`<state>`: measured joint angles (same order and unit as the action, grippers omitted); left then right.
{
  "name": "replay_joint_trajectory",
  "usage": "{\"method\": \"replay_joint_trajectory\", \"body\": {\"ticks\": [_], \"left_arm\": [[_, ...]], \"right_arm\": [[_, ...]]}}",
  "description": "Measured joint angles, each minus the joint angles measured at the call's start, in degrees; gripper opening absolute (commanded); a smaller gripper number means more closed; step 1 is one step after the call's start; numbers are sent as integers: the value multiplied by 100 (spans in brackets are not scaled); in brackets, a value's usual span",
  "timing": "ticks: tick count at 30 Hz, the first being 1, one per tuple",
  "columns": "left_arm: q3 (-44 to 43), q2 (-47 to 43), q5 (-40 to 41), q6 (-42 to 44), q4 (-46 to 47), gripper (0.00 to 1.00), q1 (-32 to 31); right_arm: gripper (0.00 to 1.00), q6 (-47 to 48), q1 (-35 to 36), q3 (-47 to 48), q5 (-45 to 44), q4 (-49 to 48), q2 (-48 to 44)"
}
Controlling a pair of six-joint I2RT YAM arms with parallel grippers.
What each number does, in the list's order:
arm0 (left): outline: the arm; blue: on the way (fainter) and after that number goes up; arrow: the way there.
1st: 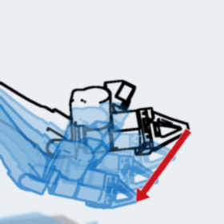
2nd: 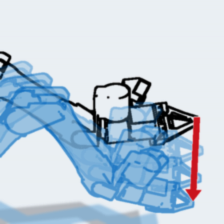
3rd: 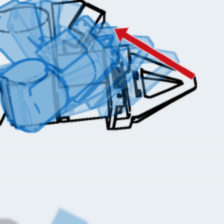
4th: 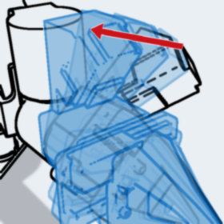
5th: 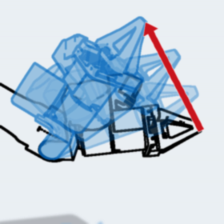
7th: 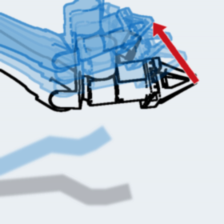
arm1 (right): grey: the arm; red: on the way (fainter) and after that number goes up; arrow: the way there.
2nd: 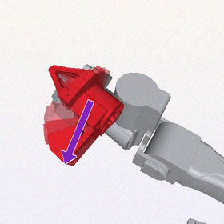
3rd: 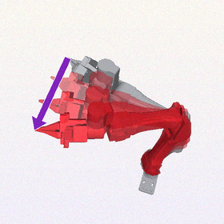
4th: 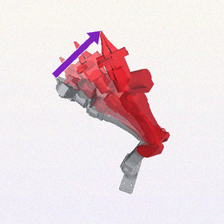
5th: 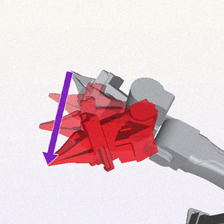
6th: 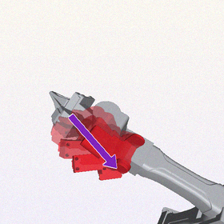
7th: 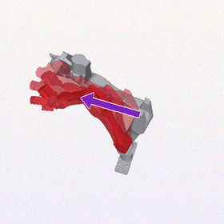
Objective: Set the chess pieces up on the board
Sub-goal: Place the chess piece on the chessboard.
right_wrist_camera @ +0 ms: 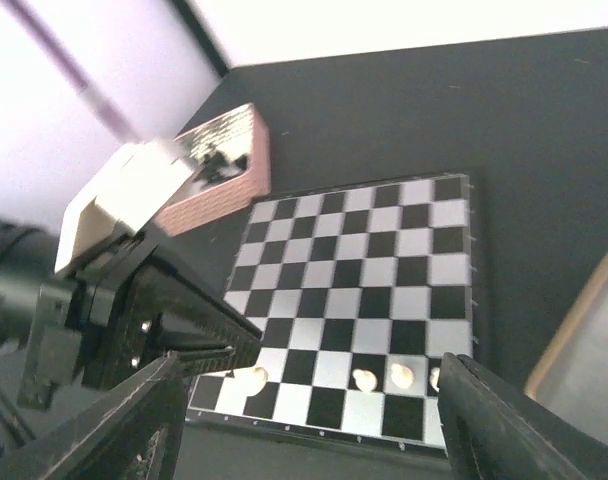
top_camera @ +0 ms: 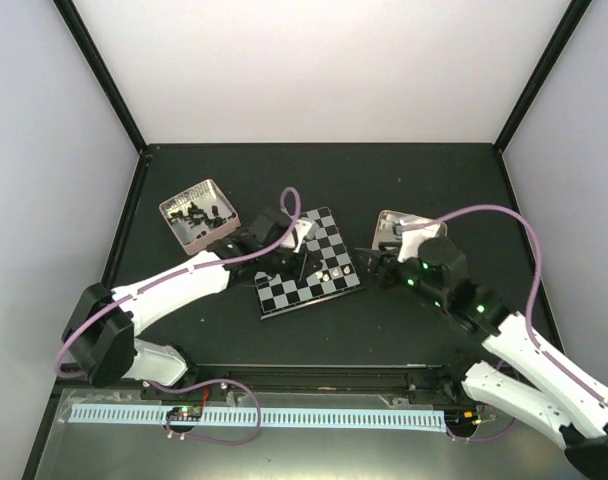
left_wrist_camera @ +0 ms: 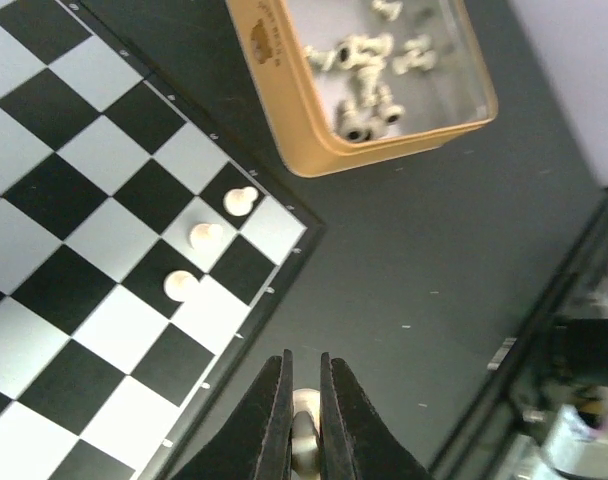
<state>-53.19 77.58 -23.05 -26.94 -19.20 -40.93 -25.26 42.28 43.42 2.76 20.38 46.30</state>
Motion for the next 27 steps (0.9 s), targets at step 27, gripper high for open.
{"method": "replay_joint_trajectory", "body": {"ticks": [27], "left_arm": [[-1346,2638,2933,726,46,1,-1681]], "right_arm": [[70,-2398,-4,-337,-2623,2551,-833]]}}
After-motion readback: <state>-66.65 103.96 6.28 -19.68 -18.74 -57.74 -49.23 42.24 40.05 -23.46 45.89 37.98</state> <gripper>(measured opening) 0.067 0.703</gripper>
